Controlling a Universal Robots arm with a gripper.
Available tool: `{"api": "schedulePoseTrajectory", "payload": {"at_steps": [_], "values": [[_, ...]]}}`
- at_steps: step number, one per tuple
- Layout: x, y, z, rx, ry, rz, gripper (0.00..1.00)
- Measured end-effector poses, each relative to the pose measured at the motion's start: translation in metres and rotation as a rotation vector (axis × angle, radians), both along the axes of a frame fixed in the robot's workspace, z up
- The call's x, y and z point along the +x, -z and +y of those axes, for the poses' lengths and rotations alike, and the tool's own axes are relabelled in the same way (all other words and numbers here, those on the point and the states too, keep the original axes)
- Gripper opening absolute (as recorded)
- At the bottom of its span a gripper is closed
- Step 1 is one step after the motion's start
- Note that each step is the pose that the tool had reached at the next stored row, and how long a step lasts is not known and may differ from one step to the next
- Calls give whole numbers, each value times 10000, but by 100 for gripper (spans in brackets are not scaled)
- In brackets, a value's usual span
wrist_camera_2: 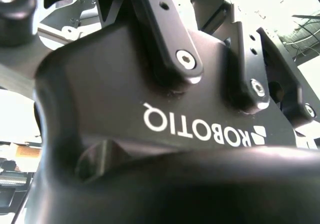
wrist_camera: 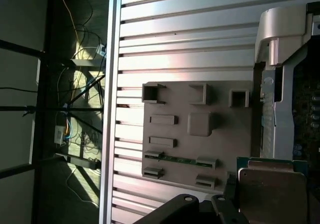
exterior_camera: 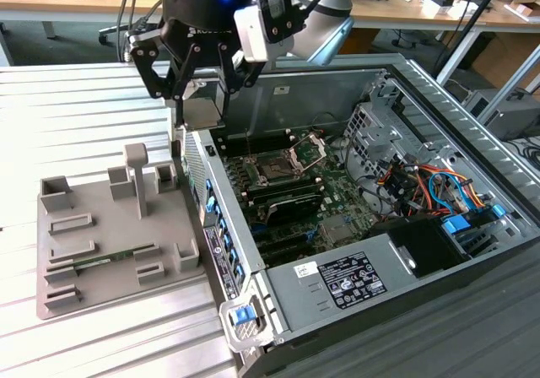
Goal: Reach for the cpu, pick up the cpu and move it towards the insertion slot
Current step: 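Pick up the cpu and move it towards the insertion slot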
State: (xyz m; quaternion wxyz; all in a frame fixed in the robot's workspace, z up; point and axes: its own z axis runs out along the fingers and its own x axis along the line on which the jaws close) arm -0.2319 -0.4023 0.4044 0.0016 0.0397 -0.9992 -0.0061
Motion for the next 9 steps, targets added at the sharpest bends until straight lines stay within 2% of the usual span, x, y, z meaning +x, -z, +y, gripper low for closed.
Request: {"api": "schedulePoseTrajectory", "payload": {"at_steps": [9], "values": [[57,0,0,0,-1,0,55]]}}
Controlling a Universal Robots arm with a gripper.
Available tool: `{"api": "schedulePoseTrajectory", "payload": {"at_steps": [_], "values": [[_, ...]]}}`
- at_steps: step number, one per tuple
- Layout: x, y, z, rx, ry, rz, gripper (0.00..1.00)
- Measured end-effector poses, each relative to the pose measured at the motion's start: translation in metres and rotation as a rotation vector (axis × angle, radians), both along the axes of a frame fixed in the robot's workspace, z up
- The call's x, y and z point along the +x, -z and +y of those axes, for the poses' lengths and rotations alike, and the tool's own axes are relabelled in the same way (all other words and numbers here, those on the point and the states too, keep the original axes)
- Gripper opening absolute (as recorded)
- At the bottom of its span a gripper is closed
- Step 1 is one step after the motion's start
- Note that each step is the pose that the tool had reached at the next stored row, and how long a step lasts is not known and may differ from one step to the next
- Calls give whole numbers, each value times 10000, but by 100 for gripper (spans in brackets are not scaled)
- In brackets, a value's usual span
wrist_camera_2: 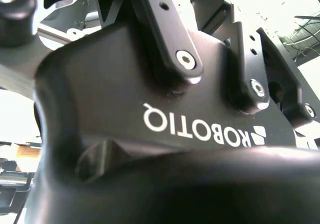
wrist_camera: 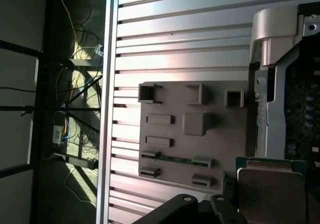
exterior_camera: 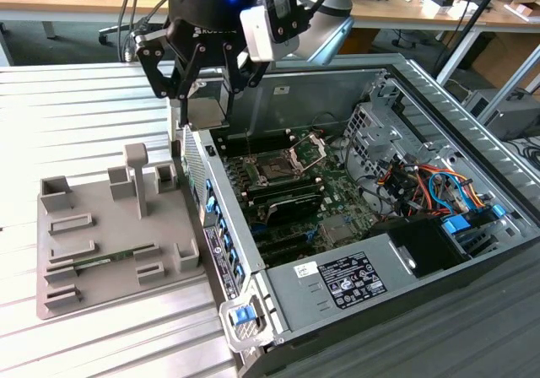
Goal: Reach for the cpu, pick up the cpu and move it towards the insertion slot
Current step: 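Pick up the cpu and move it towards the insertion slot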
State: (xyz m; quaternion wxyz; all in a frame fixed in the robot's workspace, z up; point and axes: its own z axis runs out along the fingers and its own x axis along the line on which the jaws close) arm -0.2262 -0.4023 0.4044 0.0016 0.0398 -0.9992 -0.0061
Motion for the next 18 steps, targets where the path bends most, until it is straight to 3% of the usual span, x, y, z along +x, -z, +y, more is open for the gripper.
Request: {"api": "schedulePoseTrajectory", "payload": {"at_steps": [18], "values": [[114,0,0,0,1,0,55]]}}
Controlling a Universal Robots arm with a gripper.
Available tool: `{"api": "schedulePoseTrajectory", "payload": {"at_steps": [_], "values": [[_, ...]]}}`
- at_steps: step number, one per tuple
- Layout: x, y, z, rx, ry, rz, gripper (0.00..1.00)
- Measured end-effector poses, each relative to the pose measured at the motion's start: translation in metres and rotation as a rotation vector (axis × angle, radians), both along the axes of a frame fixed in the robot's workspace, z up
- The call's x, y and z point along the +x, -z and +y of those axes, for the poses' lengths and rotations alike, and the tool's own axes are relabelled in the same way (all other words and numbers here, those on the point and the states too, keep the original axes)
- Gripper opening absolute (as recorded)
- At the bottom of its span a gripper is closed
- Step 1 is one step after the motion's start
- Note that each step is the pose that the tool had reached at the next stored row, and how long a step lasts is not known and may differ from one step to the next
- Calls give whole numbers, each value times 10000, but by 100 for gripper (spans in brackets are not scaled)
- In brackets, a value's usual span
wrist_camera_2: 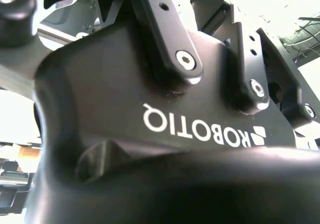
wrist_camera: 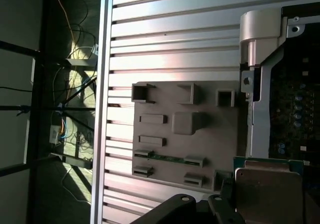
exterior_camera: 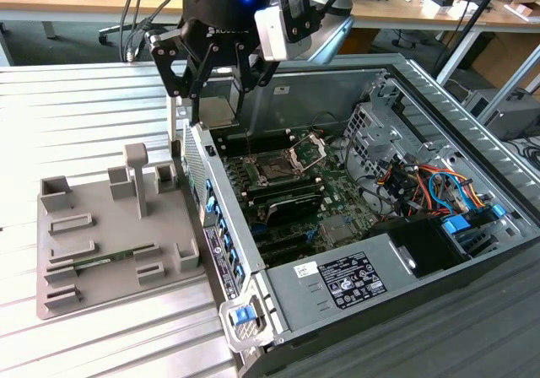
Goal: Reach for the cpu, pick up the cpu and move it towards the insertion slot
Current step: 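Pick up the cpu and move it towards the insertion slot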
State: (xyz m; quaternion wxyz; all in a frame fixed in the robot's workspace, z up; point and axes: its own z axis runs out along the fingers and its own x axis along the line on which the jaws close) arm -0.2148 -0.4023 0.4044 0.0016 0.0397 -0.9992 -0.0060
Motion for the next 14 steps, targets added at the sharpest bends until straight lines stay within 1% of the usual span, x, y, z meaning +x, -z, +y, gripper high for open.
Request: {"api": "schedulePoseTrajectory", "payload": {"at_steps": [14], "values": [[76,0,0,0,0,1,55]]}}
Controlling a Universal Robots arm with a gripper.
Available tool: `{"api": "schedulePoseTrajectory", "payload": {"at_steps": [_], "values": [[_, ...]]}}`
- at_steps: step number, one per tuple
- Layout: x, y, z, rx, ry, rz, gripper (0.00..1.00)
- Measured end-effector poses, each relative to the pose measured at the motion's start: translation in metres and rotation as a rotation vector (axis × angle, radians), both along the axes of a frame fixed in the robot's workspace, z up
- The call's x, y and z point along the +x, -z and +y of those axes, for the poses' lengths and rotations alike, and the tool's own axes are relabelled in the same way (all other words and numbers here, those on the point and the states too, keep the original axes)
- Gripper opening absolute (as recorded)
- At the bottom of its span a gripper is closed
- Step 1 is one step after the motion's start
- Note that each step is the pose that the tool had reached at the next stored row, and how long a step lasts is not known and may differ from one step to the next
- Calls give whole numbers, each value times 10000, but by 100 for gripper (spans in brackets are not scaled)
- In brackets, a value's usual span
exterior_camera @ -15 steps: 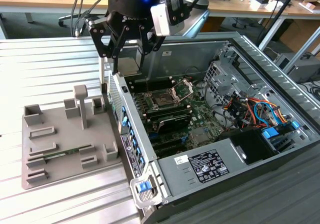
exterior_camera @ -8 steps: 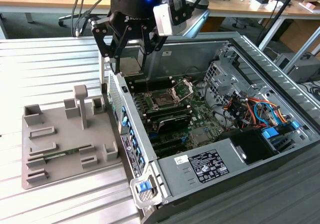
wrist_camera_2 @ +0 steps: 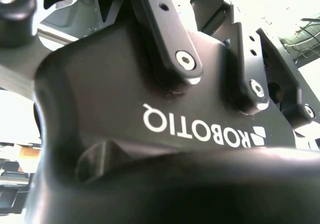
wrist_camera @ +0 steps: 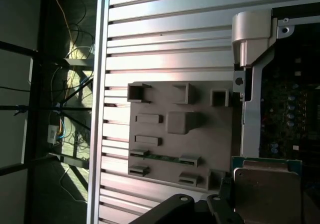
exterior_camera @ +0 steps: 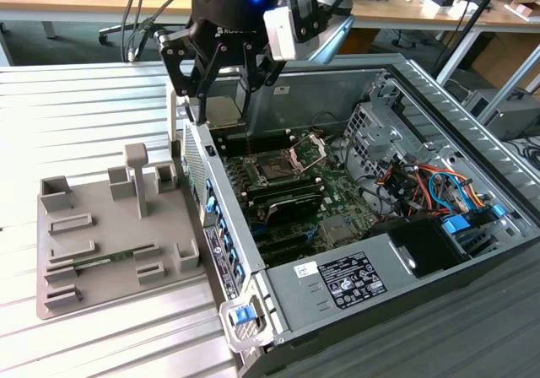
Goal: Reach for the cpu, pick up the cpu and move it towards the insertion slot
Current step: 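Pick up the cpu and move it towards the insertion slot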
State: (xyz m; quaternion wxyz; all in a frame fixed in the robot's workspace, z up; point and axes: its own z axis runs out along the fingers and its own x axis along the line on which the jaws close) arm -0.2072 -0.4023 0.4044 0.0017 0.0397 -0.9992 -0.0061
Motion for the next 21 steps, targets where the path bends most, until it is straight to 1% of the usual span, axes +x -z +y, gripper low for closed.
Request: {"api": "schedulePoseTrajectory", "payload": {"at_steps": [13,21], "values": [[75,1,0,0,0,-1,55],[150,2,0,0,0,0,55]]}}
